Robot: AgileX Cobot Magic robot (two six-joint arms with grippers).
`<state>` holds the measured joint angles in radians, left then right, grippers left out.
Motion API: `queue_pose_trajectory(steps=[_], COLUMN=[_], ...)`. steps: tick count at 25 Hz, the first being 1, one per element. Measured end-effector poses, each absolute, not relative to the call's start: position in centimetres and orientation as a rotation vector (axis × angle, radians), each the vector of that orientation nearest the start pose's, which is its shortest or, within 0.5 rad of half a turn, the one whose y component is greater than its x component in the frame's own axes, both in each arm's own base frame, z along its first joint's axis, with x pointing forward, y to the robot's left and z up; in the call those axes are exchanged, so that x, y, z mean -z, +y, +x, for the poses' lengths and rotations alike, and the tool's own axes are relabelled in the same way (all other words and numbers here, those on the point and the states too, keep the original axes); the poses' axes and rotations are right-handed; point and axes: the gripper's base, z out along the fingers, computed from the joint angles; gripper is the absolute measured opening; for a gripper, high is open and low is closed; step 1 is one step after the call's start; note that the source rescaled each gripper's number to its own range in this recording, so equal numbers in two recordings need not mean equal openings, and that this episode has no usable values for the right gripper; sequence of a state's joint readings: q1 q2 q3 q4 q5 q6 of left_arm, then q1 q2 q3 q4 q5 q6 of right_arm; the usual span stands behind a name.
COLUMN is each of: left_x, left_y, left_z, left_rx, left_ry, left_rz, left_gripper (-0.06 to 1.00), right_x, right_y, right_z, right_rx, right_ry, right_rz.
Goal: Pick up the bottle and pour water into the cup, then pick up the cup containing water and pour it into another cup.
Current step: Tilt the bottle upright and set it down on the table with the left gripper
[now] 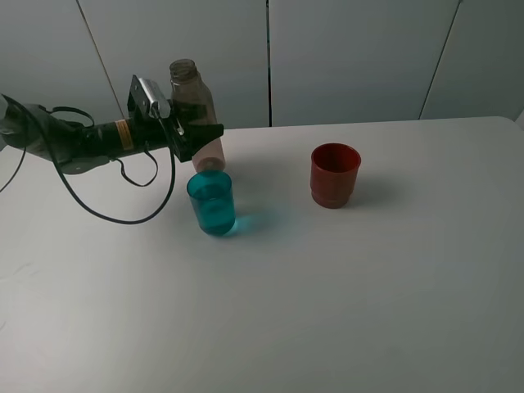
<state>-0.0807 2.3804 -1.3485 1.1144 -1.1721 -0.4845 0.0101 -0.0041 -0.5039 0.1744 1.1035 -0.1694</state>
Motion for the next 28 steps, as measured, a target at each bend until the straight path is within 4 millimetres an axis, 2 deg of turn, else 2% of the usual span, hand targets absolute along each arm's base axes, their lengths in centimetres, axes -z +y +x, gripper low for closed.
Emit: queue_pose_trajectory(steps=[28], left_x=[-8.88], left_y=[-11.03], left_z=[43.99], left_rx=[0.745], left_ry=[1.457], left_rz=[0.896], left_gripper=[0.02], right_x=[-27.59], right_y=[1.40], right_z=[-0.86], right_rx=[-0.112], right_ry=[2.059], right_rz=[-0.199])
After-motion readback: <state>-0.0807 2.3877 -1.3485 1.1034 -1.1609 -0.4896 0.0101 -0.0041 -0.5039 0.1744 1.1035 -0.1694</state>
